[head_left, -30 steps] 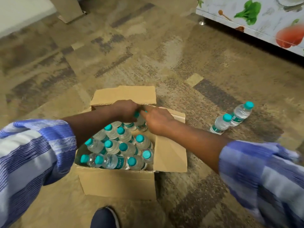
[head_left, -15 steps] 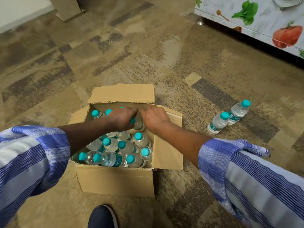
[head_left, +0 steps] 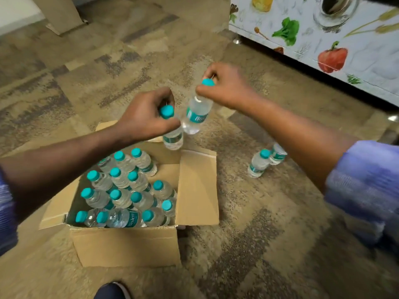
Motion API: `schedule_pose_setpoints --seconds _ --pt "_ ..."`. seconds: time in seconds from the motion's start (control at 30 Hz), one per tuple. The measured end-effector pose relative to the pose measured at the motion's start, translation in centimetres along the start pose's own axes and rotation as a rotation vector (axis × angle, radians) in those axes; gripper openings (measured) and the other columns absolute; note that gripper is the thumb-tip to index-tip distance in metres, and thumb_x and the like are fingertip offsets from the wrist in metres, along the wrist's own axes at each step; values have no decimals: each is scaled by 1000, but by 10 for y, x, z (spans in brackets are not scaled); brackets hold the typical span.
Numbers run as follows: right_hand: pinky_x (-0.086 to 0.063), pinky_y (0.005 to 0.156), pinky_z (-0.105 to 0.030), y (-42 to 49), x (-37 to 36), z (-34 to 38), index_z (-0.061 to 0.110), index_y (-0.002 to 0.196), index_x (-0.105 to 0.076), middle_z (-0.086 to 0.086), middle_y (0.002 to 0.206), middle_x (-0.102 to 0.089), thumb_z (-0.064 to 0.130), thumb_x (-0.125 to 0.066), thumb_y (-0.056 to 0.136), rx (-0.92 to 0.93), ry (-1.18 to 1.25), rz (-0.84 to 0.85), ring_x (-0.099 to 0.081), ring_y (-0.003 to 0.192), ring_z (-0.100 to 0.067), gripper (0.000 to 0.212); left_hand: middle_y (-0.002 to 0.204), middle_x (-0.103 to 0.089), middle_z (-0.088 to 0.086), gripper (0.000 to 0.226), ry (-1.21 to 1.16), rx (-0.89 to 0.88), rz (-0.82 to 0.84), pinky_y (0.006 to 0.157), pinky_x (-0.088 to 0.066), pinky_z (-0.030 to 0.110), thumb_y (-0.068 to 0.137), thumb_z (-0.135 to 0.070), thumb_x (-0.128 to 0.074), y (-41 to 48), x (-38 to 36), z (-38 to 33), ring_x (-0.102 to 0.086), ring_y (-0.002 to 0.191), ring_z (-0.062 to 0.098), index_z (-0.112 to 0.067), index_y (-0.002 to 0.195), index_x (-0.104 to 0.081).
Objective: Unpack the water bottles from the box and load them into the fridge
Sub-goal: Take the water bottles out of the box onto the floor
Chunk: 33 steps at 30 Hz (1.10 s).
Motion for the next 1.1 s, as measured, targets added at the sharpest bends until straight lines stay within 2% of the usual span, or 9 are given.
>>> schedule_pose_setpoints --seconds 0.1,0.23,0.33,0.5,0.63,0.77,0.9,1.03,1.1 --pt "-43 63 -29 2 62 -13 19 90 -64 2 80 -61 44 -68 71 21 -174 -60 -53 72 -12 31 72 -60 8 26 -117 -47 -28 58 -45 38 66 -27 -67 12 -16 -37 -55 65 24 -13 84 -56" --pt "-47 70 -36 -12 118 -41 21 87 -60 -2 81 -59 43 -68 75 27 -561 157 -57 81 -25 27 72 -62 6 26 -213 -126 133 57 -47 38 69 -26 -71 14 -68 -78 -59 66 23 -14 88 -58" --pt "-50 73 -36 -24 136 -79 20 87 -63 -2 78 -63 43 -71 79 -170 -733 384 -59 78 -25 25 71 -61 3 25 -212 -153 272 57 -46 38 72 -26 -74 8 -118 -98 -58 65 21 -17 89 -57" --pt "-44 50 -23 -58 125 -172 9 95 -67 -5 66 -69 37 -74 82 -594 -744 721 -59 55 -19 31 70 -56 -9 26 -156 -118 410 60 -47 35 74 -32 -75 -1 -194 -118 -55 66 14 -22 89 -57" --pt "-42 39 -16 -91 103 -226 4 92 -67 -2 53 -66 31 -71 88 -758 -692 865 -59 41 -12 28 78 -61 -6 26 -192 -44 428 64 -52 37 77 -29 -75 -17 -242 -125 -58 70 15 -20 93 -58" --pt "-45 44 -20 -107 93 -249 2 97 -67 -4 60 -71 36 -73 85 -711 -657 782 -60 46 -15 37 69 -51 -11 21 -220 19 384 61 -48 36 79 -25 -74 -24 -270 -128 -51 66 12 -20 87 -55" --pt "-46 49 -24 -111 85 -253 8 99 -64 -7 72 -73 40 -73 84 -601 -689 723 -62 55 -19 37 76 -53 -8 18 -234 33 362 61 -46 33 81 -22 -73 -21 -280 -132 -52 70 13 -20 87 -56" --pt "-55 60 -35 -111 77 -257 15 101 -54 -9 79 -71 41 -74 84 -547 -681 673 -70 70 -26 37 81 -54 -5 15 -224 30 381 59 -37 30 85 -20 -69 -19 -285 -131 -50 72 13 -16 93 -58" --pt "-56 55 -32 -108 76 -254 15 103 -53 -9 82 -70 39 -74 85 -578 -640 652 -69 68 -24 36 80 -54 -4 15 -217 20 393 58 -35 29 85 -21 -68 -15 -285 -130 -51 72 15 -14 94 -58"
Point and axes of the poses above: each hand's wrist, its own y-axis towards the middle knuckle, its own x-axis out of the back of the hand, z = x × y, the point moved 2 cm from there along y, towards the middle knuckle
